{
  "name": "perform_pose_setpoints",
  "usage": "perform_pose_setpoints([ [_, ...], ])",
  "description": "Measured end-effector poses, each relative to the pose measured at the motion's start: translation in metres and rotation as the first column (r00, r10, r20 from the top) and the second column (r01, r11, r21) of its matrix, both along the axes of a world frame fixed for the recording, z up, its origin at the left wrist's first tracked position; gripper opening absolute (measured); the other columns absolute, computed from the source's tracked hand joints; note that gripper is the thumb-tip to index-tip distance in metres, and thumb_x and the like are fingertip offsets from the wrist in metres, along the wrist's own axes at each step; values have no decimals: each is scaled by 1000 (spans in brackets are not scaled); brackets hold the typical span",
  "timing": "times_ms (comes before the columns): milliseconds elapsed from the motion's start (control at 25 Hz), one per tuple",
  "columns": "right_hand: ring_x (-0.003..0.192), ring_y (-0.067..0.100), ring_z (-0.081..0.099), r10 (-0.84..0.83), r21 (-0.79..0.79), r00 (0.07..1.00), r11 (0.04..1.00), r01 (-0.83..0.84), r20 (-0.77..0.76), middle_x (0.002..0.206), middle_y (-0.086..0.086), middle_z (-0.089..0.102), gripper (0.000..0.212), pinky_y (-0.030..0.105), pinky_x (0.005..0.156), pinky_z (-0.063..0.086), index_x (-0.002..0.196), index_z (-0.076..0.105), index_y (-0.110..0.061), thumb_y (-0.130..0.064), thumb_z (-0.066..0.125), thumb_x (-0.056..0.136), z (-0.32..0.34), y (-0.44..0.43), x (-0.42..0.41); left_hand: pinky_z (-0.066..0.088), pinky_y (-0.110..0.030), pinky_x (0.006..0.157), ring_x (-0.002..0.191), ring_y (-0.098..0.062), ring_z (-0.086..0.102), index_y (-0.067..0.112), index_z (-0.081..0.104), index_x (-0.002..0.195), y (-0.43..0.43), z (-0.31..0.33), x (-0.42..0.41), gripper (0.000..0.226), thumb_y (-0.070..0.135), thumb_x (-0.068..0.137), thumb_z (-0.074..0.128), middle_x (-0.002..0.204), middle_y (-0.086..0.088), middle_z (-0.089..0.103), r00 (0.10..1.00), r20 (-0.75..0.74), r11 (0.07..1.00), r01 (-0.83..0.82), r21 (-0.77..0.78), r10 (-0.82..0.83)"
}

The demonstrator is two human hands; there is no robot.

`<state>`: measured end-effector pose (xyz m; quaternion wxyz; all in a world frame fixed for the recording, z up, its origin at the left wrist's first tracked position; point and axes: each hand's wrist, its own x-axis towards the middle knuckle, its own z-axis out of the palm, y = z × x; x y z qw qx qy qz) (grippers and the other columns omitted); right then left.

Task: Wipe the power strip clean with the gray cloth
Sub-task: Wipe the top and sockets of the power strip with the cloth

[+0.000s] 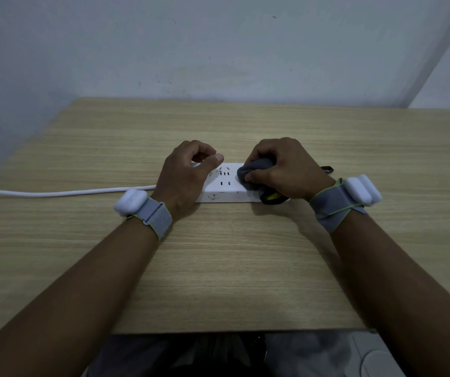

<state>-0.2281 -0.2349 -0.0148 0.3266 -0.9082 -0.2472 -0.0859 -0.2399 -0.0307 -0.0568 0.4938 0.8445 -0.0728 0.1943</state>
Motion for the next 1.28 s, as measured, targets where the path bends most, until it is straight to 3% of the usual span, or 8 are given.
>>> perform_pose_setpoints([
  [80, 85, 17, 62, -65, -22, 996, 998, 67, 65, 86, -4, 67, 11, 32, 76, 50, 82, 71, -18, -22, 74, 72, -2, 1, 2, 37, -13, 73, 86, 1, 55, 20, 67, 91, 0, 0, 0, 21, 38, 84, 61, 90, 12, 61, 1000, 0, 1000, -6, -11, 6],
  [200, 83, 16, 64, -24, -16, 1000, 1000, 25, 13, 85, -5, 67, 10, 29, 73, 49, 79, 71, -21, -19, 75, 70, -1, 0, 3, 37, -14, 74, 88, -1, 55, 20, 67, 93, 0, 0, -1, 21, 38, 85, 62, 93, 9, 62, 1000, -6, 1000, -8, -1, 8],
  [480, 88, 19, 62, -152, -14, 988, 988, 152, 40, 92, 2, 70, 12, 31, 77, 49, 85, 71, -18, -23, 73, 75, -5, 1, 19, 47, -29, 84, 96, -14, 59, 17, 67, 100, 2, 3, -4, 25, 36, 82, 68, 99, 1, 64, 1000, 3, 1000, -8, 20, 8],
  [720, 88, 18, 64, -132, -23, 990, 991, 133, 48, 92, -1, 71, 18, 37, 81, 52, 92, 68, -19, -20, 71, 75, -3, 9, 23, 43, -33, 92, 111, -16, 48, 24, 59, 118, 39, 12, -6, 72, 61, 57, 67, 117, 1, 55, 972, -195, 924, 190, 333, -130],
  [920, 84, 9, 65, 56, -6, 998, 998, -56, -14, 88, -6, 72, 19, 27, 75, 52, 88, 69, -25, -16, 73, 72, 2, 24, 19, 45, -27, 90, 114, -12, 51, 31, 57, 112, 58, 14, -6, 77, 54, 41, 74, 117, 6, 58, 930, -270, 948, 292, 126, -250],
  [1000, 82, 8, 65, 72, 15, 997, 997, -71, -30, 87, -7, 72, 18, 24, 73, 51, 87, 70, -24, -15, 73, 72, 1, 29, 19, 44, -25, 89, 116, -13, 50, 34, 55, 112, 57, 13, -5, 77, 52, 40, 76, 119, 4, 57, 927, -271, 945, 300, 128, -258],
  [1120, 84, 13, 66, -23, 27, 999, 999, 22, 31, 88, -2, 73, 17, 31, 78, 52, 89, 71, -19, -16, 72, 73, 0, 33, 22, 41, -21, 87, 116, -14, 49, 33, 53, 117, 56, 10, -5, 83, 52, 39, 76, 120, 2, 55, 931, -256, 943, 302, 138, -261],
  [1280, 82, 9, 67, 84, 37, 994, 996, -82, -68, 86, -5, 72, 16, 27, 75, 54, 87, 73, -20, -13, 74, 72, 1, 29, 20, 41, -21, 89, 117, -13, 46, 31, 50, 124, 53, 6, -5, 91, 52, 41, 78, 121, 5, 51, 939, -247, 939, 288, 186, -239],
])
